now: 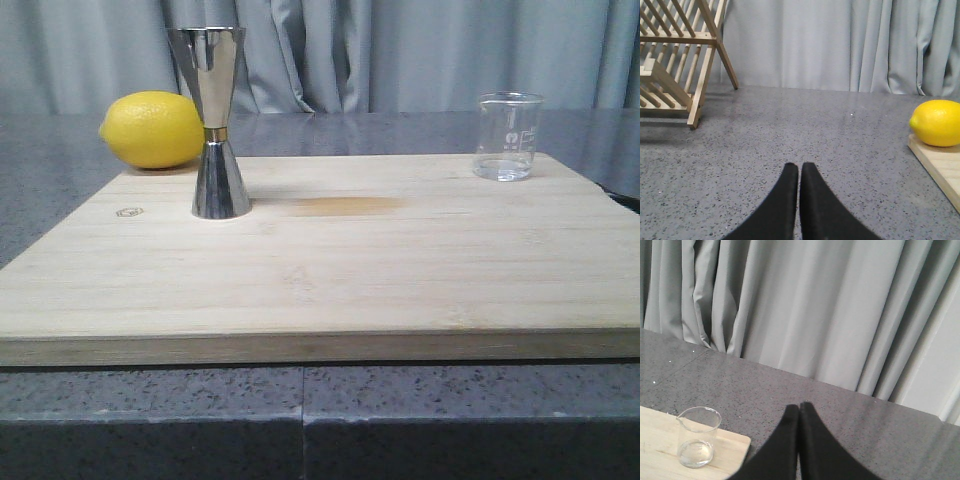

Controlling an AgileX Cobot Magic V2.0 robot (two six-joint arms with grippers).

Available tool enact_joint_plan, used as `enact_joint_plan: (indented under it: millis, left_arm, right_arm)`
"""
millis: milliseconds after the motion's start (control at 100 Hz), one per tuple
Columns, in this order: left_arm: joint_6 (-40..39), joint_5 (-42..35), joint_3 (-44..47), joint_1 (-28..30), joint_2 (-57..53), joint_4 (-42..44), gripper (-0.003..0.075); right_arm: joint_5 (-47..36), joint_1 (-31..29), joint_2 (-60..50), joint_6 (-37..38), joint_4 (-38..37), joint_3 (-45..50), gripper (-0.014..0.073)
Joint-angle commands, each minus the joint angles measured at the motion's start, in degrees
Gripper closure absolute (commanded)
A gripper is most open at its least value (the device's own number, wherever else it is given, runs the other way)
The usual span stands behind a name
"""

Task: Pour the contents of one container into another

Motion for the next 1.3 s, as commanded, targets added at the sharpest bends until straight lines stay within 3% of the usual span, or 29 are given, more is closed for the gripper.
enact_joint_plan:
  millis: [0,1020,1070,1130,1250,1290]
  left_arm:
    - [0.0,-3.8,1.6,0.0,-1.2,-0.5,0.0739]
    - [0.0,-3.8,1.6,0.0,-1.2,-0.5,0.0739]
    - [0.0,-3.8,1.6,0.0,-1.2,-0.5,0.0739]
    - [0.0,-3.8,1.6,0.0,-1.2,-0.5,0.0739]
    - [0.0,-3.8,1.6,0.0,-1.2,-0.5,0.0739]
    - [0.0,-3.8,1.6,0.0,-1.2,-0.5,0.0739]
  right_arm:
    - [-2.1,-0.3,0.0,-0.3,-0.2,-1.5,0.065]
    - [0.0,-0.3,0.0,-0.3,0.3,-1.5,0.065]
    - [1.3,-0.3,0.0,-2.4,3.6,-1.5,0.065]
    - [3.0,-0.3,0.0,-10.1,13.3,-1.5,0.065]
    - [3.3,-0.3,-0.6,-35.9,37.3,-1.5,0.065]
    - [3.3,-0.3,-1.3,-41.1,44.0,-1.4,0.065]
